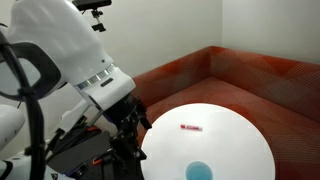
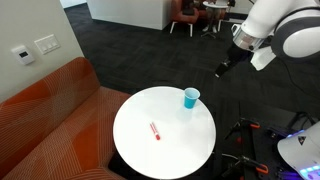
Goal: Move the light blue cup to the right then place the red marker inside the cup
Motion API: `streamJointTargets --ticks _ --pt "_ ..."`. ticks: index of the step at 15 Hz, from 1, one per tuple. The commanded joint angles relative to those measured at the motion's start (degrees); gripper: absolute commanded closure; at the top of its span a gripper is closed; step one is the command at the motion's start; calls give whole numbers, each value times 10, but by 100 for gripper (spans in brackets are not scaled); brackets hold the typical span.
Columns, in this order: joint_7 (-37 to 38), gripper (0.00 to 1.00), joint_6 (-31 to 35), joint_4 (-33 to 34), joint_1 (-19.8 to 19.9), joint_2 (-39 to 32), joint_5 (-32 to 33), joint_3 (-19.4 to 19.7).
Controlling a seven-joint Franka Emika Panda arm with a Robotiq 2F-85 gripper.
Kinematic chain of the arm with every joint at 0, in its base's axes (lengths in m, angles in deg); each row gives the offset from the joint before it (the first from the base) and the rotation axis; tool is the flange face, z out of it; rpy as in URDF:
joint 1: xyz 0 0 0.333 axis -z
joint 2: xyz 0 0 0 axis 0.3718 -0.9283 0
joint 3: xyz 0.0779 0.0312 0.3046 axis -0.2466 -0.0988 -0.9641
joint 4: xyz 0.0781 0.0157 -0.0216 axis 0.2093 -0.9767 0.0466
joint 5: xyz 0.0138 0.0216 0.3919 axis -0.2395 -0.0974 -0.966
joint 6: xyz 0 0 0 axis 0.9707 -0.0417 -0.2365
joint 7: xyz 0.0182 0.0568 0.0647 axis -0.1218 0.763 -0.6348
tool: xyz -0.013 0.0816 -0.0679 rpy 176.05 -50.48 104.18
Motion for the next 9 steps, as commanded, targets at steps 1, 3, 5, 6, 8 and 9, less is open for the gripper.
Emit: streamJointTargets --ticks 1,3,5,6,8,9 --pt "-30 0 34 37 15 -74 12 22" --pt "-21 0 66 52 13 -113 11 23" --pt "1 0 95 68 8 -151 7 18" --pt "15 0 114 75 8 -172 11 13" --pt "51 0 147 91 6 -211 19 6" --pt "68 0 161 98 3 -229 25 4"
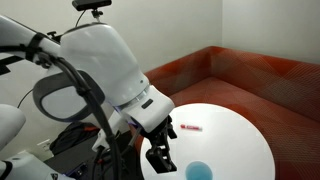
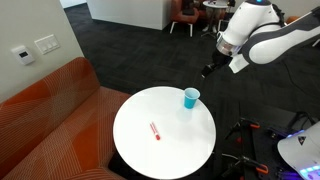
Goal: Move the light blue cup to the right then place the red marker inside the cup
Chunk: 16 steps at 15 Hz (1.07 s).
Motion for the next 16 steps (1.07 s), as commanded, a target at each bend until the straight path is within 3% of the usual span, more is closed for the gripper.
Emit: streamJointTargets --ticks 1,2,9,11,16 --pt "65 0 42 43 -12 -80 21 -11" --pt "31 0 24 17 -16 -39 9 5" --pt "35 0 26 22 -22 -52 9 12" --pt "50 0 31 43 -29 -83 -22 12" --pt "-4 0 45 79 -59 -138 -186 13"
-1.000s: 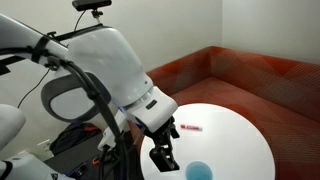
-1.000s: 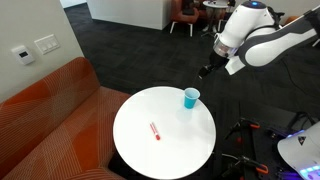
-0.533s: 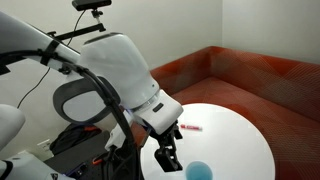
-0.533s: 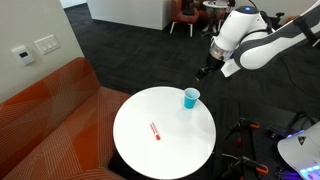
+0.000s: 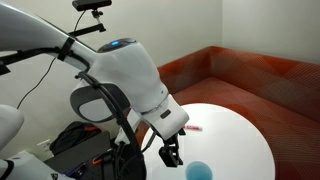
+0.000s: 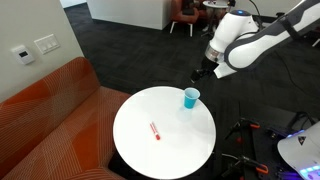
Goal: Move the light blue cup to the right then place the red marker inside the cup
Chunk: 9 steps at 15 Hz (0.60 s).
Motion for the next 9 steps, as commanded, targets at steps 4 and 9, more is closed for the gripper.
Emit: streamJointTargets --ticks 4,9 --pt "12 0 18 53 -24 -82 -82 20" --pt "-5 0 45 67 -24 -133 -105 24"
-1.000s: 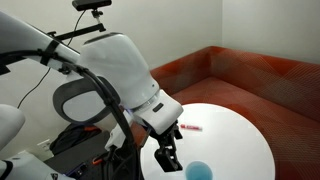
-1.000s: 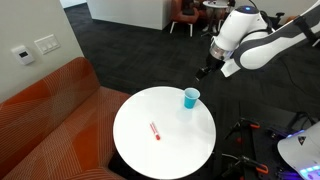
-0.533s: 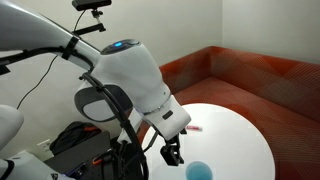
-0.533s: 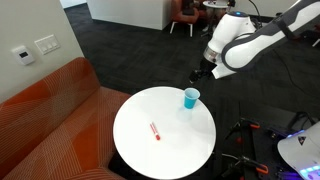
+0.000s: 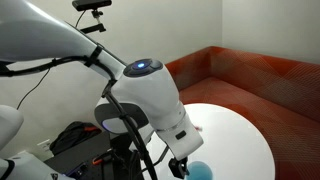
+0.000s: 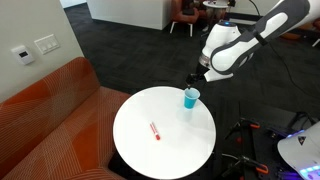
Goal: Move the light blue cup to the right then place the red marker inside the cup
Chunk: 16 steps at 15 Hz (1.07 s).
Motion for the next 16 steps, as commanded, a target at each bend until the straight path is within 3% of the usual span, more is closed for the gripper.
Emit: streamJointTargets --ticks 1,4,10,15,16 --pt "-14 0 44 19 -10 -45 -40 -1" --pt "-31 0 96 26 -3 -77 -82 -22" --pt "-27 0 161 60 30 -151 -96 -73" --pt "-24 0 153 96 24 -198 -94 -66" --pt "-25 25 153 102 24 -206 -92 -65"
